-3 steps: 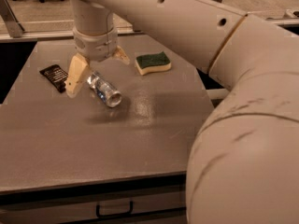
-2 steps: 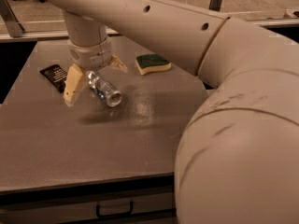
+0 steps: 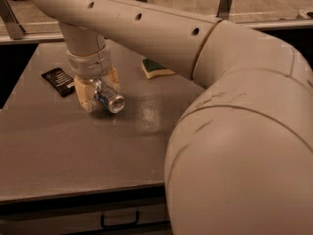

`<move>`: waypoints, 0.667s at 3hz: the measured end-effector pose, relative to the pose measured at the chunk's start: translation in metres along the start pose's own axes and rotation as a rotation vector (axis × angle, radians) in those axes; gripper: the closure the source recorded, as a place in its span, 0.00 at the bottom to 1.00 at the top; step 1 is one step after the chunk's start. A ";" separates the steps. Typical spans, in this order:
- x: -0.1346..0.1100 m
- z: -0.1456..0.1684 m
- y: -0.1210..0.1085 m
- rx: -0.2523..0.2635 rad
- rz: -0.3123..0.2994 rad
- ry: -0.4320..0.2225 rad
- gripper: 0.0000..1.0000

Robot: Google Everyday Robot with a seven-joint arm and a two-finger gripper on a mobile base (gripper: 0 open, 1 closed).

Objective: Pick redbull can

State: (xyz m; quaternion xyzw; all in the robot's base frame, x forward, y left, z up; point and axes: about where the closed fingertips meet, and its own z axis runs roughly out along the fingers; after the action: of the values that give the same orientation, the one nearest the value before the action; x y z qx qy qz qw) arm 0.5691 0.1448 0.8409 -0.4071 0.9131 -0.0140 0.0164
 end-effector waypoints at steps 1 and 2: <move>0.002 0.009 0.003 -0.010 -0.035 -0.006 0.64; 0.007 -0.004 -0.004 -0.065 -0.076 -0.091 0.87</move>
Offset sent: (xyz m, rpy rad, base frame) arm 0.0001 -0.0312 0.0295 0.2464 -0.0207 0.1457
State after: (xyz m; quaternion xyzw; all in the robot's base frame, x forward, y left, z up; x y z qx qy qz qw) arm 0.5674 0.1372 0.8454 -0.4419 0.8953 0.0338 0.0440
